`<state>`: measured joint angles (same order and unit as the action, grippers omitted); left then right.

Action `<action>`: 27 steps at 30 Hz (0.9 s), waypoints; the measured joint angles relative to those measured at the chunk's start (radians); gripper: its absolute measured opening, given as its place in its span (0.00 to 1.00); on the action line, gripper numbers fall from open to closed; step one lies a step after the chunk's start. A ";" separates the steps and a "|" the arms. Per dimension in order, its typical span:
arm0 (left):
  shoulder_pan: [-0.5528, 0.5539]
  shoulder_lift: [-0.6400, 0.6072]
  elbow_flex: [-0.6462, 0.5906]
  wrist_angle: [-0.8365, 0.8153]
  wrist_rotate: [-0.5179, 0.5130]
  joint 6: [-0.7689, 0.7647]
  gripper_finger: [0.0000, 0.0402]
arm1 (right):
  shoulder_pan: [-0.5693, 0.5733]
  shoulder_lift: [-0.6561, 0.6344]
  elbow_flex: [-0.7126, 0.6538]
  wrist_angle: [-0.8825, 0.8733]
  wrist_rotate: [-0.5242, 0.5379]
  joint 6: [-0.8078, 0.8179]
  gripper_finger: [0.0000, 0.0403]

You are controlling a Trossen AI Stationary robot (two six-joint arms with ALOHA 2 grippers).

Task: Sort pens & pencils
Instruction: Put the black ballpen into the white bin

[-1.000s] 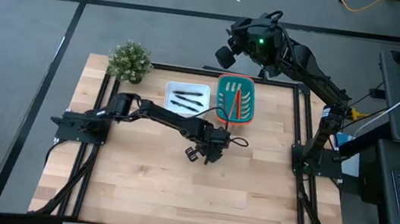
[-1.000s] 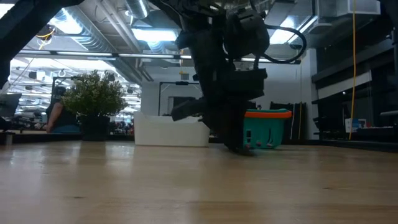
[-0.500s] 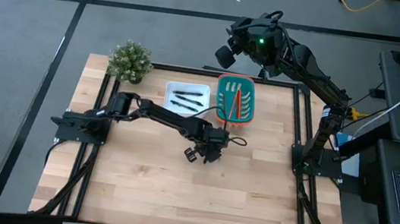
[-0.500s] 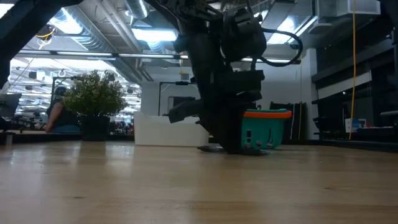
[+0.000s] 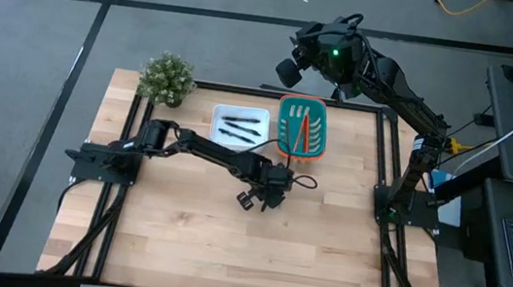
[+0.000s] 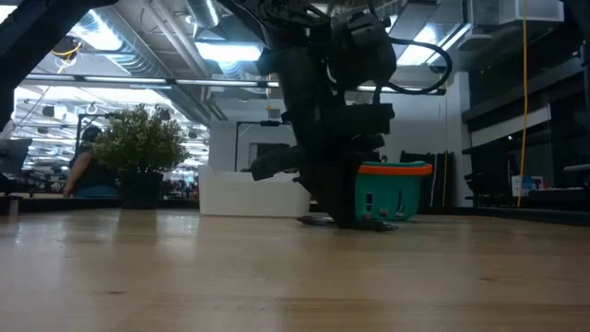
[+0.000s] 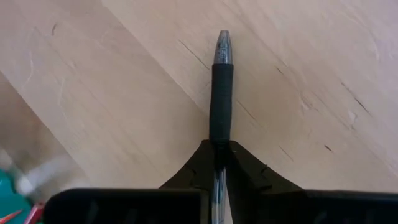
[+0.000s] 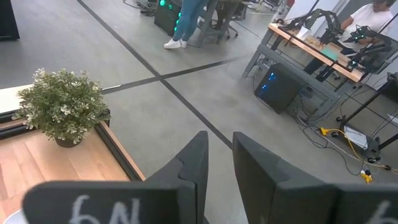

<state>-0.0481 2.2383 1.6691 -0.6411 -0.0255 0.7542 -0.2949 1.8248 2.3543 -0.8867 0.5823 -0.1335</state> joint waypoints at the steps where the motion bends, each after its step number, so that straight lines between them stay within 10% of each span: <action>1: -0.005 0.000 0.000 0.001 -0.016 -0.009 0.04 | 0.002 0.000 0.000 0.000 0.000 0.000 0.19; 27: -0.052 -0.220 -0.004 -0.221 -0.279 -0.199 0.04 | 0.010 -0.001 0.000 -0.009 0.000 0.047 0.19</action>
<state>-0.1003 2.0181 1.6655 -0.8626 -0.3040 0.5551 -0.2848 1.8237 2.3543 -0.8959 0.5828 -0.0863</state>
